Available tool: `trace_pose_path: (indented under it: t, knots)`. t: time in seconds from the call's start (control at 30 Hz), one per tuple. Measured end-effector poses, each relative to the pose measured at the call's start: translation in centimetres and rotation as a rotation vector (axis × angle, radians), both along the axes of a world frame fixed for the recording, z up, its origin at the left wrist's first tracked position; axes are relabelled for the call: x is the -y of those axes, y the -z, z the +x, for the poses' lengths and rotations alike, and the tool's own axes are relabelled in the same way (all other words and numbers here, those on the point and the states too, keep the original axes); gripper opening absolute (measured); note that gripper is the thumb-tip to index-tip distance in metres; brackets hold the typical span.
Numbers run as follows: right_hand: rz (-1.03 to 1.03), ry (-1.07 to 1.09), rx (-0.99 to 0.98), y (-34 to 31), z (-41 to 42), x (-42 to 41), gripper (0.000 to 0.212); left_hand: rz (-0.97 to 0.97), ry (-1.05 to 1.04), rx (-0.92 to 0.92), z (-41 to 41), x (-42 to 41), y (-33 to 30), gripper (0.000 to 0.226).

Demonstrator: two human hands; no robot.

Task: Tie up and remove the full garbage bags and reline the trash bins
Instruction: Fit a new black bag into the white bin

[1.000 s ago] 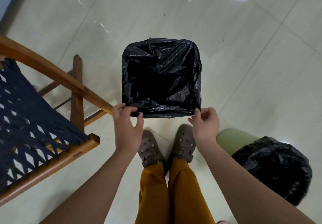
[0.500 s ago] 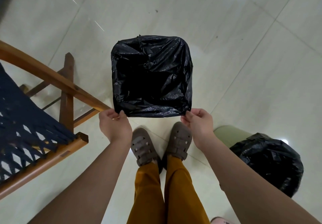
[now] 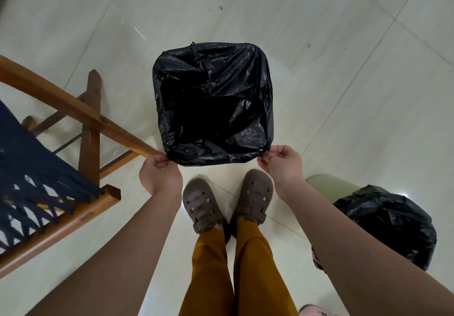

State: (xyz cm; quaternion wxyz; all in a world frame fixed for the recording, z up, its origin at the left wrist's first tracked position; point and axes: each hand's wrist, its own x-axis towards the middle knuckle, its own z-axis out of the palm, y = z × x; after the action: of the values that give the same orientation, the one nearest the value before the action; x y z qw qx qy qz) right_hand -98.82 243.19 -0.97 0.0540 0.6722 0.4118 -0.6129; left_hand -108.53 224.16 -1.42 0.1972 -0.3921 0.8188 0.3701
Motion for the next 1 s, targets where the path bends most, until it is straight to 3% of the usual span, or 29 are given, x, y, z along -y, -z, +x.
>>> trace_pose_path:
  t: [0.2,0.27,0.33,0.4,0.47,0.7,1.0]
  knots:
    - [-0.074,0.081,0.024,1.3,-0.5,0.0,0.02,0.137,-0.127,0.062,-0.8,0.4,1.0,0.018]
    - [-0.033,0.103,0.061,1.0,-0.7,-0.2,0.014,0.038,0.041,-0.05,-0.9,0.1,0.1,0.017]
    - [0.163,0.011,0.104,0.5,-0.9,-0.4,0.016,-0.067,0.268,-0.222,-1.0,-0.3,-1.1,0.02]
    - [0.389,-0.138,0.049,-0.4,-1.4,-0.5,0.019,-0.051,0.411,-0.328,-1.4,-0.7,-2.0,0.023]
    - [0.465,-0.257,-0.066,-1.2,-2.5,-0.5,0.021,0.028,0.488,-0.322,-2.0,-1.3,-2.2,0.025]
    - [0.311,-0.351,-0.094,-0.8,-5.0,-0.6,0.038,0.052,0.588,-0.243,-4.4,-1.8,-1.3,0.045]
    - [0.063,-0.346,-0.077,0.8,-5.1,-2.1,0.041,0.129,0.549,-0.14,-4.4,-1.1,0.9,0.023]
